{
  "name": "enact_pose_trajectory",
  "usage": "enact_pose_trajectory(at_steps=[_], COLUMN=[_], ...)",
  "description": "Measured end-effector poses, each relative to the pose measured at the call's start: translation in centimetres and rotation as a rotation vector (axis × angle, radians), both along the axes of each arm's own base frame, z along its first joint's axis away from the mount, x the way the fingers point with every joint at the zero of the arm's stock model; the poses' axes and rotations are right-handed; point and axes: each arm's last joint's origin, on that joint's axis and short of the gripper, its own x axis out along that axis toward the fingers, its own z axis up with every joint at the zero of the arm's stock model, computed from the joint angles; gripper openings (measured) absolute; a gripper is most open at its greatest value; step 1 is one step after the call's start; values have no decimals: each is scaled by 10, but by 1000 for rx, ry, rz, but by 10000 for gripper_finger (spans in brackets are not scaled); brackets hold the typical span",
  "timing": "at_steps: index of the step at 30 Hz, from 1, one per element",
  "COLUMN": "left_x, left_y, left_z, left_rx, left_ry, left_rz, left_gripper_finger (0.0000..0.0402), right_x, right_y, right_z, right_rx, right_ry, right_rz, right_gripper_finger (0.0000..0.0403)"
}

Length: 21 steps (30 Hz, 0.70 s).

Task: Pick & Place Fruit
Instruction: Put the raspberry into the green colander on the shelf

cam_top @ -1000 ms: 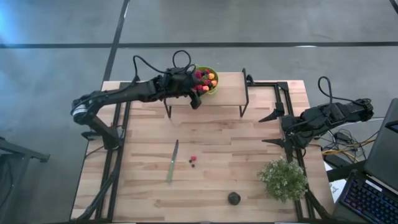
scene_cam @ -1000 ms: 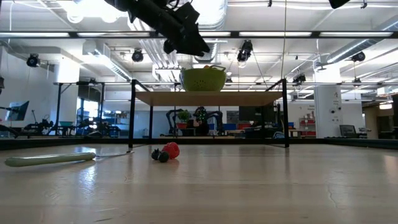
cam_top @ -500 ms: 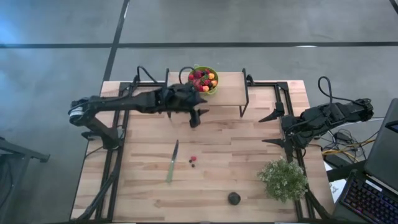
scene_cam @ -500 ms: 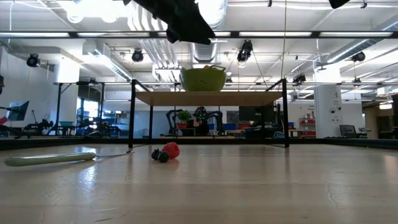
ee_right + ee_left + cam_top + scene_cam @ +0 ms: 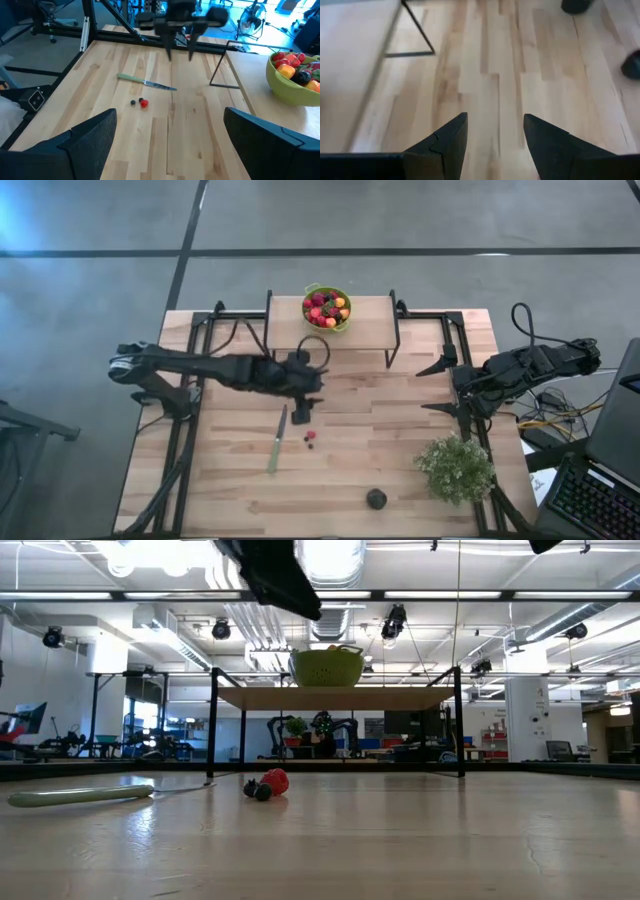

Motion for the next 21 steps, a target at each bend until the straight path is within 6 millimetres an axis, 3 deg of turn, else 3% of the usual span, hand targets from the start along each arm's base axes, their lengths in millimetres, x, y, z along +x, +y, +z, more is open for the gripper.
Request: enact_pose_trajectory(at_steps=[10,21], left_x=[-10,-22], left_y=[-26,-37], left_z=[-38,-73], left_rx=[-21,-51], left_ry=[105,182], left_rz=[-46,-42], left_gripper_finger=[199,199], right_x=[0,0], right_y=[0,0], right_z=[0,0], right_rx=[0,0], right_ry=[0,-1], right_rz=[0,0], right_gripper_finger=[363,363])
